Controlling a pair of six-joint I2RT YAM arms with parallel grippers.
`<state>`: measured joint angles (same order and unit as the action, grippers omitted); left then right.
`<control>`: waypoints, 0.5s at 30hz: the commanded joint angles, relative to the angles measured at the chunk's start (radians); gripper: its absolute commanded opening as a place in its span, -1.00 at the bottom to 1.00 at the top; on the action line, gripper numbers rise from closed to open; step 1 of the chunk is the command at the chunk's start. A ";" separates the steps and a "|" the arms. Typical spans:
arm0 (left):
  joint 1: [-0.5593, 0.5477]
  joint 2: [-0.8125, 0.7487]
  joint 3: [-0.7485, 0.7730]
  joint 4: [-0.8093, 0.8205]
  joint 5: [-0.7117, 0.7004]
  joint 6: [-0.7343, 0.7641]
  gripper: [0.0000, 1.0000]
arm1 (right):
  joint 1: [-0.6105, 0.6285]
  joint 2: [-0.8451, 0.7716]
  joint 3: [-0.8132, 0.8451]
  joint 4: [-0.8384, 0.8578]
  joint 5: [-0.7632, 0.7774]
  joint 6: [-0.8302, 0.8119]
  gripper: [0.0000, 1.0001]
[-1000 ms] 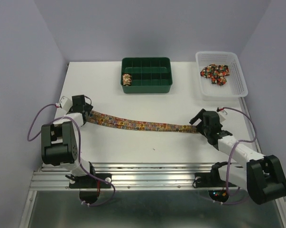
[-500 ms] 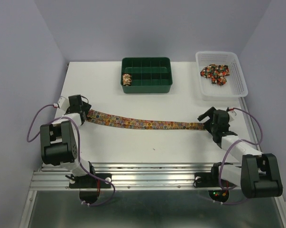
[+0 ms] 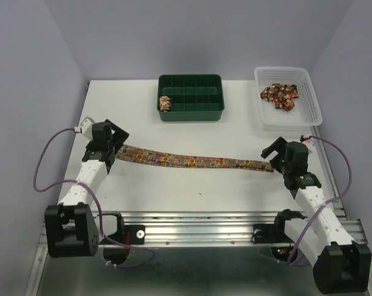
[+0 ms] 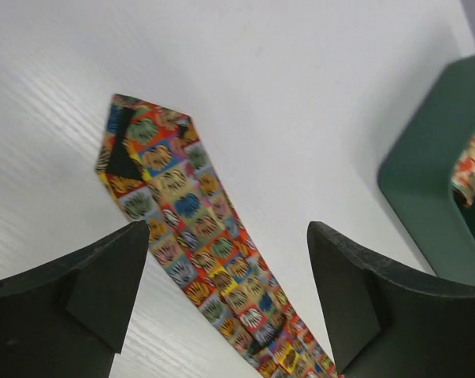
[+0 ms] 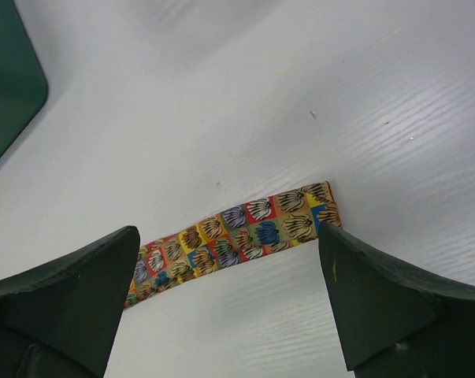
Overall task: Roll the ties
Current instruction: Flatten the tie, then roll the tie
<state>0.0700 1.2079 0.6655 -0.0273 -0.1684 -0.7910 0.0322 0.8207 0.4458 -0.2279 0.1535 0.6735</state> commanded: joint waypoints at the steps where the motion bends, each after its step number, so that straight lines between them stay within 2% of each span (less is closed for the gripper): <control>1: -0.132 -0.076 0.055 -0.063 -0.008 0.073 0.89 | -0.006 0.011 0.057 -0.123 0.125 0.020 1.00; 4: -0.252 -0.094 0.054 -0.048 -0.011 0.085 0.91 | -0.009 0.066 0.070 -0.142 0.153 0.028 1.00; 6: -0.310 -0.100 0.034 0.018 0.064 0.125 0.92 | -0.017 0.106 0.064 -0.116 0.146 0.014 1.00; 12: -0.427 -0.183 -0.013 0.127 0.064 0.177 0.93 | -0.057 0.172 0.045 -0.064 0.078 0.003 0.99; 14: -0.441 -0.202 -0.023 0.141 0.099 0.187 0.93 | -0.072 0.213 0.042 -0.038 0.061 -0.009 0.86; 15: -0.453 -0.212 -0.033 0.153 0.105 0.190 0.93 | -0.075 0.228 0.045 -0.028 0.045 -0.026 0.62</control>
<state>-0.3565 1.0561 0.6559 0.0246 -0.1005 -0.6544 -0.0216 1.0115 0.4671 -0.3199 0.2340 0.6804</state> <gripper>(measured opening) 0.964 0.937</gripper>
